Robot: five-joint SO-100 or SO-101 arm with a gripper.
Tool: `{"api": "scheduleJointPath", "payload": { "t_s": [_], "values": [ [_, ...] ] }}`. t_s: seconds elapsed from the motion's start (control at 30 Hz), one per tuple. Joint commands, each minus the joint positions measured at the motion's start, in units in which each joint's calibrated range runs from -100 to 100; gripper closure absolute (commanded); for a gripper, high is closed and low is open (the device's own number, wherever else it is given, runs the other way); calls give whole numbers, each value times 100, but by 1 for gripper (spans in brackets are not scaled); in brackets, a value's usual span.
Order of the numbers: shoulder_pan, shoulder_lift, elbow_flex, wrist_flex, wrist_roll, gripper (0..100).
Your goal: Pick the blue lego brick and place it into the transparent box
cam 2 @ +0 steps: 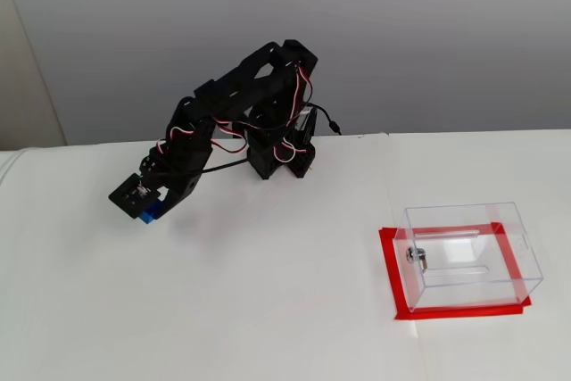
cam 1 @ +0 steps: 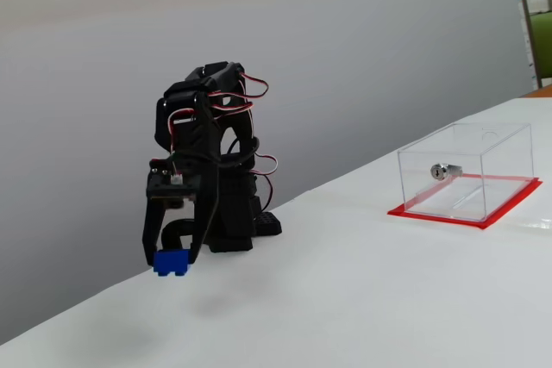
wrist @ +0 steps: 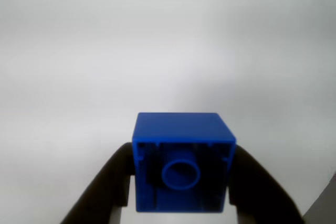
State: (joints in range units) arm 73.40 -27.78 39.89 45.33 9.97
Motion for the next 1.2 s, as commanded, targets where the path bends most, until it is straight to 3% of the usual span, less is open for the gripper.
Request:
{"api": "scheduleJointPath", "payload": {
  "t_s": [0.0,0.8,1.17],
  "values": [
    [-319,-680,-111,19,-57,89],
    [-3210,-2962,-29,27,-57,89],
    [-5835,-3056,-29,-42,-5,89]
  ]
}}
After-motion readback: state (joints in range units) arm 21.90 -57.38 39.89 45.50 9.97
